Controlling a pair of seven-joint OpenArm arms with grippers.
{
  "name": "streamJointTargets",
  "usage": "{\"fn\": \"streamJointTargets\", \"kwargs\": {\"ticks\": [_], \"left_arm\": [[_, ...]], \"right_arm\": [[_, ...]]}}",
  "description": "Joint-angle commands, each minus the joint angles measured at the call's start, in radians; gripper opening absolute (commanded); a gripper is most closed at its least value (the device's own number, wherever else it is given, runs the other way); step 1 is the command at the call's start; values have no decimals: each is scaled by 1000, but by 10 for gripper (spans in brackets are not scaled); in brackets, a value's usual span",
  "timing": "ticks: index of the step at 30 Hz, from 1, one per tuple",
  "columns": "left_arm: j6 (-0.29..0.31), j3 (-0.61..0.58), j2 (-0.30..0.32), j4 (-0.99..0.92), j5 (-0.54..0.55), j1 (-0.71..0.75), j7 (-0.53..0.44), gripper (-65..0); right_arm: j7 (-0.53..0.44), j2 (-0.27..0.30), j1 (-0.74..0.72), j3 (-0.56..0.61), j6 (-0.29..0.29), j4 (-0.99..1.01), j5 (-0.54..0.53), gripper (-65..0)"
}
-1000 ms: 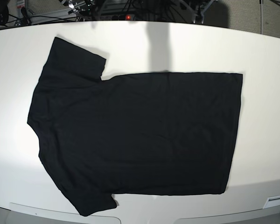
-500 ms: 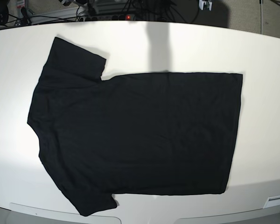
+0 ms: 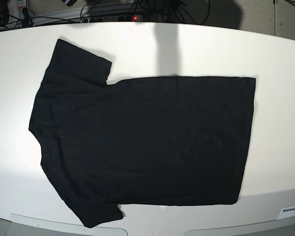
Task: Fold the T-shirt properly
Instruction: 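Move both grippers toward the shirt's shoulder corners at the collar edge, then grasp the shirt's shoulder and sleeve corners with both grippers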
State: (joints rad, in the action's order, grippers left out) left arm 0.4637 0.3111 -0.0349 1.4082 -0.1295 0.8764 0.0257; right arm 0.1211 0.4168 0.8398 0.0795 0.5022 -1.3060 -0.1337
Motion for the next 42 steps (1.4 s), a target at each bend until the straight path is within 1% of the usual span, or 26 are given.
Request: {"fn": "streamJointTargets", "kwargs": {"ticks": [1, 4, 6, 8, 10, 13, 16, 18, 19, 21, 22, 23, 24, 26, 28, 30, 32, 36, 40, 42], "left_arm": [[2, 2, 2, 53, 8, 40, -14, -435], [2, 2, 2, 188, 8, 104, -9, -435], [2, 2, 2, 272, 7, 134, 2, -435], [2, 2, 2, 348, 6, 147, 25, -435], [3, 2, 3, 416, -3, 148, 51, -435], [13, 2, 4, 512, -69, 147, 56, -435], [68, 2, 27, 584, -171, 118, 57, -435], [99, 2, 64, 604, -202, 77, 57, -435], [122, 2, 85, 605, -213, 50, 57, -435], [196, 2, 137, 603, -241, -9, 56, -435], [234, 2, 167, 602, -268, -40, 51, -435], [234, 1, 202, 601, -293, -70, 48, -435], [234, 0, 234, 601, -308, -100, 49, -435], [234, -2, 291, 601, -352, -156, 49, -435], [234, -6, 333, 600, -403, -206, 50, -434], [234, -6, 368, 600, -405, -235, 61, -434], [234, -7, 401, 594, -405, -237, 43, -423], [234, -7, 468, 560, -413, -251, -52, -382], [234, -12, 502, 472, -520, -312, -163, -347], [234, -37, 512, 419, -554, -348, -187, -342]], "right_arm": [[2, 19, 47, -2, 2, -47, -8, -413], [8, 52, 139, -15, -37, -177, -8, -413], [12, 70, 201, -51, -47, -270, -8, -413], [22, 82, 257, -114, -47, -367, -8, -413], [36, 81, 306, -198, -47, -465, -8, -413], [42, 82, 347, -331, -46, -599, -8, -413], [45, 82, 341, -449, -47, -698, -8, -413], [51, 85, 319, -505, -45, -741, -7, -413], [58, 95, 302, -522, -42, -753, -2, -413], [103, 134, 263, -532, -7, -759, -2, -413], [144, 156, 241, -530, 18, -759, -2, -412], [181, 175, 219, -525, 49, -759, -5, -413], [213, 192, 198, -518, 64, -759, -11, -412], [261, 215, 163, -505, 67, -759, -40, -412], [272, 224, 137, -504, 66, -759, -68, -412], [272, 225, 121, -504, 66, -759, -90, -413], [268, 226, 119, -504, 65, -759, -112, -412], [268, 226, 119, -504, 66, -759, -156, -413], [269, 225, 119, -504, 66, -759, -212, -412], [270, 225, 119, -504, 66, -759, -215, -412]]}}
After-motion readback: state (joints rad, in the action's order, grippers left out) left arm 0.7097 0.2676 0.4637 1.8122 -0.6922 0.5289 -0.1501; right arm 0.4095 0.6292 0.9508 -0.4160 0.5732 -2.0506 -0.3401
